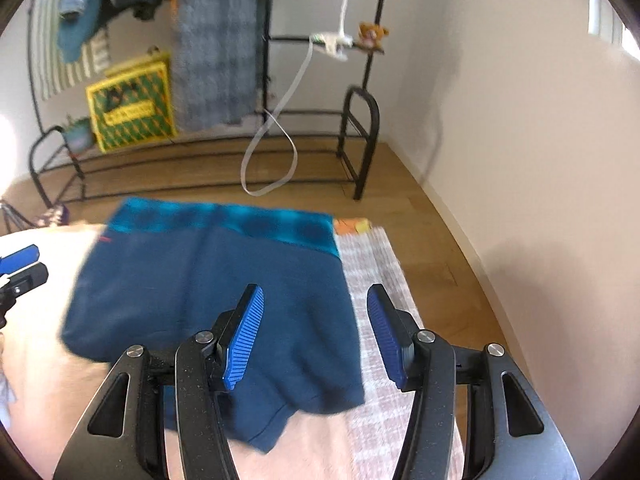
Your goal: Fold large clothes
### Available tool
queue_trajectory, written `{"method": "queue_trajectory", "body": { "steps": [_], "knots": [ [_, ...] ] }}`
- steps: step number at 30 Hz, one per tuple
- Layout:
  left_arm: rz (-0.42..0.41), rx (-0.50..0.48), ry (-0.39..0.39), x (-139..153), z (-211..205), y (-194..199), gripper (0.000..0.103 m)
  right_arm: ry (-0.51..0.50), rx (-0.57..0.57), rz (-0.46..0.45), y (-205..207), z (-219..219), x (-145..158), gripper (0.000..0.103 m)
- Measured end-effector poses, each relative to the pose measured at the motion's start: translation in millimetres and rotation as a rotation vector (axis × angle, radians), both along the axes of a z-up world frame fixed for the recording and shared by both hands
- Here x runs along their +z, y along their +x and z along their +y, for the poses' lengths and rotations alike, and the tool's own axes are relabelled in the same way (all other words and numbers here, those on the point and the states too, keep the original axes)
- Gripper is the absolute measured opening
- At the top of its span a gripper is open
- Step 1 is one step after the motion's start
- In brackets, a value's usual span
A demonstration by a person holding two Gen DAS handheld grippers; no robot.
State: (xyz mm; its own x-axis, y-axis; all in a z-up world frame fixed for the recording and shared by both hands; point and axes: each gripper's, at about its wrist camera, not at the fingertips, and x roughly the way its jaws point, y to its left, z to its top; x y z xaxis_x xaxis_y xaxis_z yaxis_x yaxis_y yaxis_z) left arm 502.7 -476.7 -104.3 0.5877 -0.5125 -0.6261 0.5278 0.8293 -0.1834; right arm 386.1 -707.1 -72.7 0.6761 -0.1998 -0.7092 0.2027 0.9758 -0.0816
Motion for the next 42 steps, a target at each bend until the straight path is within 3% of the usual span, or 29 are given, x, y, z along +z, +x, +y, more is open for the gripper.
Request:
{"method": "queue_trajectory", "body": {
  "steps": [13,25,30,34,37,42],
  "knots": [
    [-0.189,0.002,-0.072,137.2,70.2,-140.4,0.053,0.027,0.089,-0.183,-108.8,66.1,117.3,0.054],
    [-0.311,-0.014,-0.114,218.0,149.1,-293.8,0.056,-0.023,0.156,-0.289,-251.2,149.4,188.8,0.059],
    [-0.359,0.002,-0.139,241.2,187.7,-351.3,0.058,-0.032,0.15,-0.331,-305.8,169.5,207.4,0.059],
    [-0.392,0.01,-0.142,250.1,213.7,-395.9,0.067,-0.052,0.153,-0.364,-348.6,188.3,220.5,0.059],
    [-0.413,0.012,-0.146,249.0,230.4,-427.7,0.08,-0.063,0.146,-0.372,-375.0,201.3,220.2,0.065],
    [-0.399,-0.01,-0.136,233.5,246.6,-471.4,0.087,-0.062,0.155,-0.363,-409.8,221.7,207.0,0.069]
  ]
}}
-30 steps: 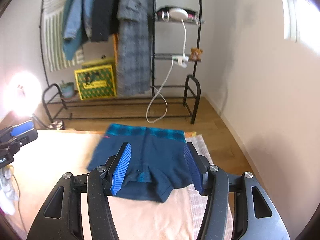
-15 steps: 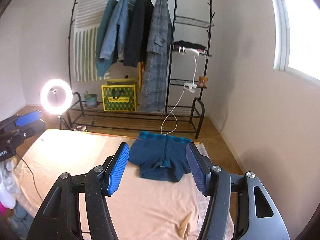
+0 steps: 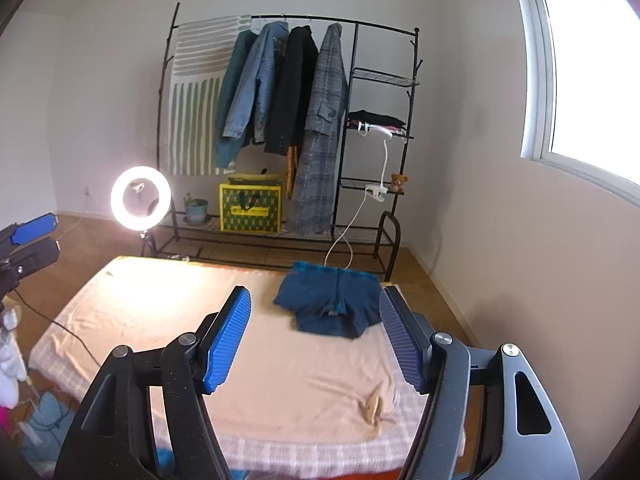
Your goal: Fold large clothes
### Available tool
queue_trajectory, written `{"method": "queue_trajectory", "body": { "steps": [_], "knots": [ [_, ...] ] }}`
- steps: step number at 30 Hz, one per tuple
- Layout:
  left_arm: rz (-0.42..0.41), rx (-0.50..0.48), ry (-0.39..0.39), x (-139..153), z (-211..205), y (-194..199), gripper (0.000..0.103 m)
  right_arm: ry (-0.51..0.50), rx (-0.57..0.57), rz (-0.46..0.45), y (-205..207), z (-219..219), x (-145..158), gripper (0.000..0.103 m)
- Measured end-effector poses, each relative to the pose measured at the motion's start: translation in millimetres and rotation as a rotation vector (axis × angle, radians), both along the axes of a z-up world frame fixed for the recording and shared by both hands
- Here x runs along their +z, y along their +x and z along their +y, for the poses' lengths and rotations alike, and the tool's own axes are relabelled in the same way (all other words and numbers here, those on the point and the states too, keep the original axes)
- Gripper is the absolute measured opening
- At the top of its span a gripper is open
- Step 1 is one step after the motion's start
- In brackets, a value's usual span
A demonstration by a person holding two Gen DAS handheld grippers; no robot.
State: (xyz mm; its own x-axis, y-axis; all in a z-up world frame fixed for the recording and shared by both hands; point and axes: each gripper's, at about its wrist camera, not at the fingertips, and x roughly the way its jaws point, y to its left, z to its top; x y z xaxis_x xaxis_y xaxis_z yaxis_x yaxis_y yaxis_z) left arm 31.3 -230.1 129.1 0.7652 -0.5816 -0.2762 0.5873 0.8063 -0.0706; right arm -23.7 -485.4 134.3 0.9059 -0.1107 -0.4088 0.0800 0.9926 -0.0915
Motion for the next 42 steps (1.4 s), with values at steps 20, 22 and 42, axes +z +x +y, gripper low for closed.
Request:
{"method": "queue_trajectory", "body": {
  "steps": [20,22,42],
  "knots": [
    [0.059,0.077,0.043,-61.7,19.6,-62.0,0.103,0.053,-0.096,-0.02,-75.0,31.4,-53.0,0.089],
    [0.055,0.087,0.046,-64.9,19.5,-63.4,0.103,0.061,-0.099,-0.021,-77.4,31.9,-54.6,0.089],
    [0.051,0.103,0.085,-76.7,13.8,-64.0,0.103,0.053,-0.08,0.018,-70.5,38.4,-71.8,0.089]
  ]
}}
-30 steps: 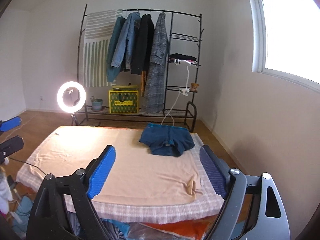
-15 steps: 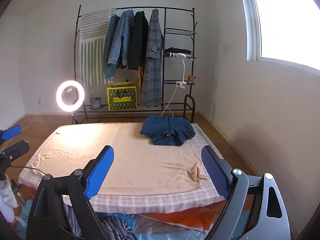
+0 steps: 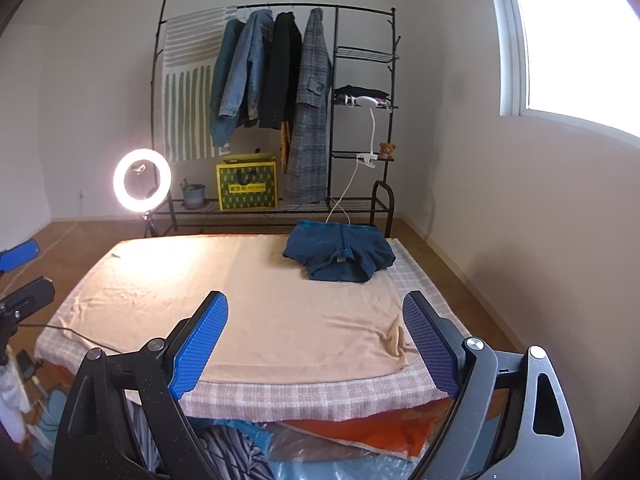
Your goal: Fold large clothes
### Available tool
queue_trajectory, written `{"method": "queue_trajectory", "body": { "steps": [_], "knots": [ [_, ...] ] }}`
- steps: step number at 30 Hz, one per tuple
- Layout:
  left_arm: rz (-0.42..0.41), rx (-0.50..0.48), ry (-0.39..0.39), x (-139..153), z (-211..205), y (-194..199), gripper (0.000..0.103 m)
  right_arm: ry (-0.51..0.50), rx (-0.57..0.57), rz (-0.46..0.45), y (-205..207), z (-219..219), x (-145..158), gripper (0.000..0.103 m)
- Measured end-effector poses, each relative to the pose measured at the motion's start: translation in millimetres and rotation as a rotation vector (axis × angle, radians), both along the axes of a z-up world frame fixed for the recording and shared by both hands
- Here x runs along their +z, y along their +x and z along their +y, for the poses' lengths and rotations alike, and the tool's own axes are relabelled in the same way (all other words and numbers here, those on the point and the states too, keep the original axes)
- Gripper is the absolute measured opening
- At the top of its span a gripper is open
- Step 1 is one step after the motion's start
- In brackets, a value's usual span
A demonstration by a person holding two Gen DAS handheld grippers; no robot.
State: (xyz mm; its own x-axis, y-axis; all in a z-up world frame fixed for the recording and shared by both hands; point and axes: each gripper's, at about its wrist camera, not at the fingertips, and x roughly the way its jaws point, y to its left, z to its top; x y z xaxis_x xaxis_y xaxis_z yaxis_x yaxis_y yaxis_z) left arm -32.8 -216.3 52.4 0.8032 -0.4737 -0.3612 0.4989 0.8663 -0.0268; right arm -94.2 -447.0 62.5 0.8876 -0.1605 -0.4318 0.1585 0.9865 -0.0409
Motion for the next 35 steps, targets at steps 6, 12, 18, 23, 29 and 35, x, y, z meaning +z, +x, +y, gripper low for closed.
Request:
{"method": "queue_trajectory", "body": {
  "steps": [6,12,18,23,29,35],
  "knots": [
    [-0.002,-0.002,-0.001,0.0,1.8,0.1,0.103,-0.011,0.009,0.002,0.5,1.7,0.5,0.089],
    [-0.002,-0.005,0.001,-1.3,2.7,0.5,0.103,-0.01,0.012,0.001,1.0,2.4,0.6,0.089],
    [-0.001,-0.001,0.001,-1.9,-0.5,-1.8,0.103,-0.009,0.02,0.015,2.8,2.9,-2.0,0.089],
    [-0.001,0.001,0.0,-1.7,-0.7,-1.4,0.103,-0.005,0.025,0.022,4.6,1.9,-4.0,0.089],
    [-0.042,0.002,0.004,-2.8,-0.2,-6.0,0.103,-0.003,0.029,0.024,5.8,1.9,-4.7,0.089],
    [-0.054,0.012,0.011,-7.4,-0.2,-7.9,0.103,-0.002,0.036,0.037,9.8,2.1,-10.0,0.089]
  ]
}}
